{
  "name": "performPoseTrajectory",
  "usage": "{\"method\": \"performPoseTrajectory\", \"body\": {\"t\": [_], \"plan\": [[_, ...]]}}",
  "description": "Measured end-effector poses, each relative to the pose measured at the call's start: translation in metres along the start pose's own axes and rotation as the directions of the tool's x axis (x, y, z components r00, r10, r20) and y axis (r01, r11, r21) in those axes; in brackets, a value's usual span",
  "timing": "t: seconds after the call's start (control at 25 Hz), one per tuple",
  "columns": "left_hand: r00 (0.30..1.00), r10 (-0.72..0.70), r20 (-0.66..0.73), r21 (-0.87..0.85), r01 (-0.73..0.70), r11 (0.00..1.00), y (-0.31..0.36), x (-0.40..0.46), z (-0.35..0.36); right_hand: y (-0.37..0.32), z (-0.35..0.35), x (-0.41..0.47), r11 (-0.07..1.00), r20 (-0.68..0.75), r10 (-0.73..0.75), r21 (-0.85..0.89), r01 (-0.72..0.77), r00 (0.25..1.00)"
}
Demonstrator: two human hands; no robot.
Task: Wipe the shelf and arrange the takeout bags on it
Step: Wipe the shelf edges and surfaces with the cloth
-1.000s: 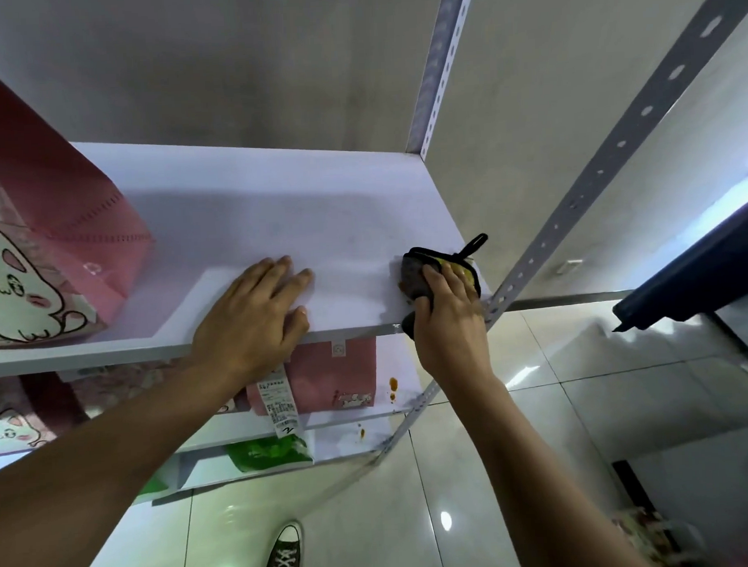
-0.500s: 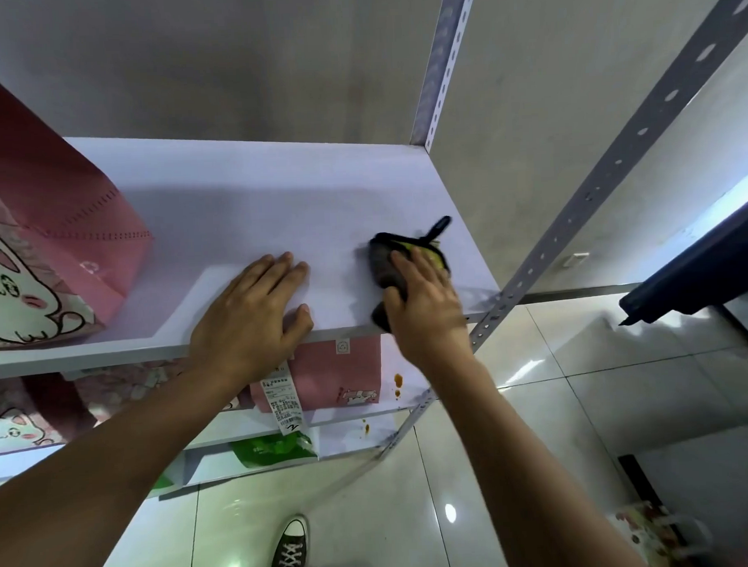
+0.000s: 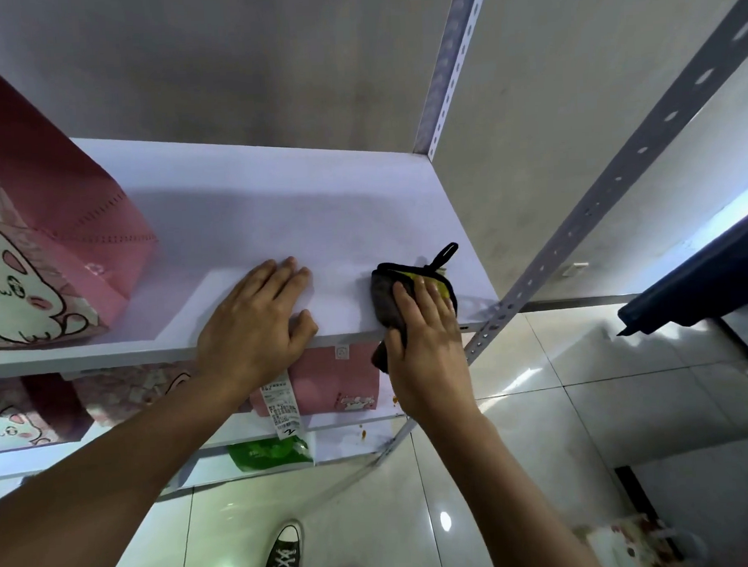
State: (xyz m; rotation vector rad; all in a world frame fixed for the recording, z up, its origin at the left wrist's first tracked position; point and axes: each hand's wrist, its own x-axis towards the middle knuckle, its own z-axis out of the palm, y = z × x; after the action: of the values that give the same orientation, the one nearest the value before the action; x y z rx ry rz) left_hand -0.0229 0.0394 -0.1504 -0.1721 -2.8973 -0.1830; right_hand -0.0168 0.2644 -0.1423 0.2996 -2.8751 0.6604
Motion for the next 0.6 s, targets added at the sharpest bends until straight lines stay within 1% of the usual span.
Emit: {"method": "performPoseTrajectory", "body": {"t": [0.08, 0.16, 0.2, 0.32, 0.44, 0.6], "plan": [[1.000, -0.003, 0.006, 0.007, 0.003, 1.000, 0.002, 0.000, 0.001, -0.005, 0.003, 0.020, 1.000, 0.081, 0.017, 0.003, -0.017, 0.997], [1.000, -0.007, 0.014, 0.006, 0.006, 1.000, 0.001, 0.000, 0.001, -0.008, 0.006, 0.056, 0.999, 0.186, 0.039, -0.026, -0.035, 0.982], [1.000, -0.007, 0.017, 0.001, 0.007, 1.000, 0.000, 0.000, 0.001, -0.009, 0.008, 0.073, 0.998, 0.214, 0.048, -0.039, -0.041, 0.976], [1.000, -0.001, 0.017, 0.001, 0.001, 1.000, -0.001, 0.000, 0.000, -0.010, 0.012, 0.105, 0.998, 0.219, 0.063, -0.039, -0.056, 0.974], [1.000, -0.004, 0.015, -0.007, 0.004, 1.000, 0.000, 0.000, 0.000, -0.019, 0.013, 0.098, 0.997, 0.207, 0.056, -0.059, -0.044, 0.977], [1.000, -0.006, 0.018, 0.013, 0.006, 1.000, -0.001, 0.000, 0.000, -0.046, 0.013, 0.061, 0.996, 0.238, -0.078, -0.018, 0.085, 0.968]]}}
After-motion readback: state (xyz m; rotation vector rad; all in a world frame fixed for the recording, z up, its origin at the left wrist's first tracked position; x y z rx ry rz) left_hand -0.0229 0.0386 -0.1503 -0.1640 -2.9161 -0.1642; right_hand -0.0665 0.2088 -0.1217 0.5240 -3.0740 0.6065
